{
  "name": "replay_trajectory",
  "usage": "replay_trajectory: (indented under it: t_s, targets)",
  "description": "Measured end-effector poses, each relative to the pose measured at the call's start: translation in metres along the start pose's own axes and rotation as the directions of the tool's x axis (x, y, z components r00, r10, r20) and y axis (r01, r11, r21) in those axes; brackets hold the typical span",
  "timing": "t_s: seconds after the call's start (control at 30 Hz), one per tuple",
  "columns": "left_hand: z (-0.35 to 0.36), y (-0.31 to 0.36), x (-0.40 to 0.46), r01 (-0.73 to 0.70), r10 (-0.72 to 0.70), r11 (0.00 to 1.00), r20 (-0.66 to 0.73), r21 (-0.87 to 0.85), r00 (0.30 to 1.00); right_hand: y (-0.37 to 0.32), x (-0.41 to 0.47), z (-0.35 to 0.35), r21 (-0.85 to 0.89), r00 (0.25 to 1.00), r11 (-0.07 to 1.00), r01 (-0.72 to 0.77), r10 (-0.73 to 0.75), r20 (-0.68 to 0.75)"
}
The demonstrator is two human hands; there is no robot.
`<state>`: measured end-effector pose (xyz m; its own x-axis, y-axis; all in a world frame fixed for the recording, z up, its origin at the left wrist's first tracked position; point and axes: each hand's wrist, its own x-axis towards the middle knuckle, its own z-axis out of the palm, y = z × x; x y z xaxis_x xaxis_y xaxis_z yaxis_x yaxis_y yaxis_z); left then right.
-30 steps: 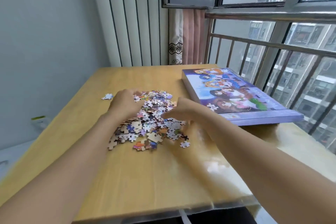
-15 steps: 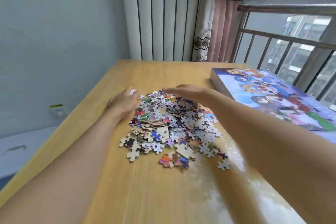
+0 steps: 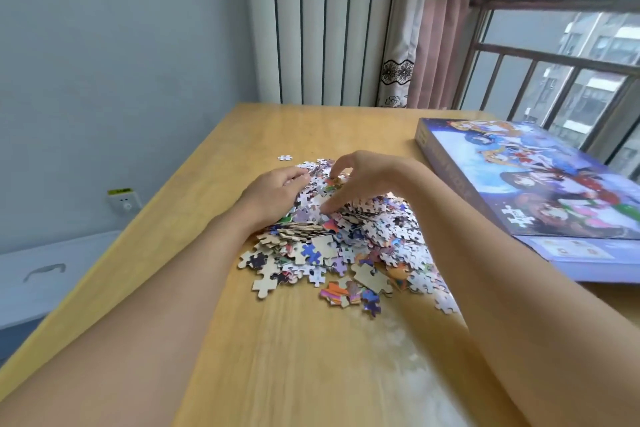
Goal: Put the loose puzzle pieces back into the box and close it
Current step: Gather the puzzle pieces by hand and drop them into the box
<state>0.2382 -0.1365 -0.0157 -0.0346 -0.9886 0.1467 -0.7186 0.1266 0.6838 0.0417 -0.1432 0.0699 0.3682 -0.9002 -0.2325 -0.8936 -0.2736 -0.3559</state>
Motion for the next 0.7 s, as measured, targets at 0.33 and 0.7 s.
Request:
replay_trajectory:
  t_s: [0.33,0.7]
  targets:
    - [0.003,0.011,-0.004,-0.045,0.046,0.998,-0.027,0.036,0.999,-0.007,-0.007,0.009,-0.108,0.991,0.986,0.13,-0.129,0.022]
    - [-0.001,0.02,-0.013,-0.05,0.049,0.997,-0.03,-0.057,0.998,-0.002,-0.013,0.002,-0.09,0.992,0.99,0.112,-0.105,0.077]
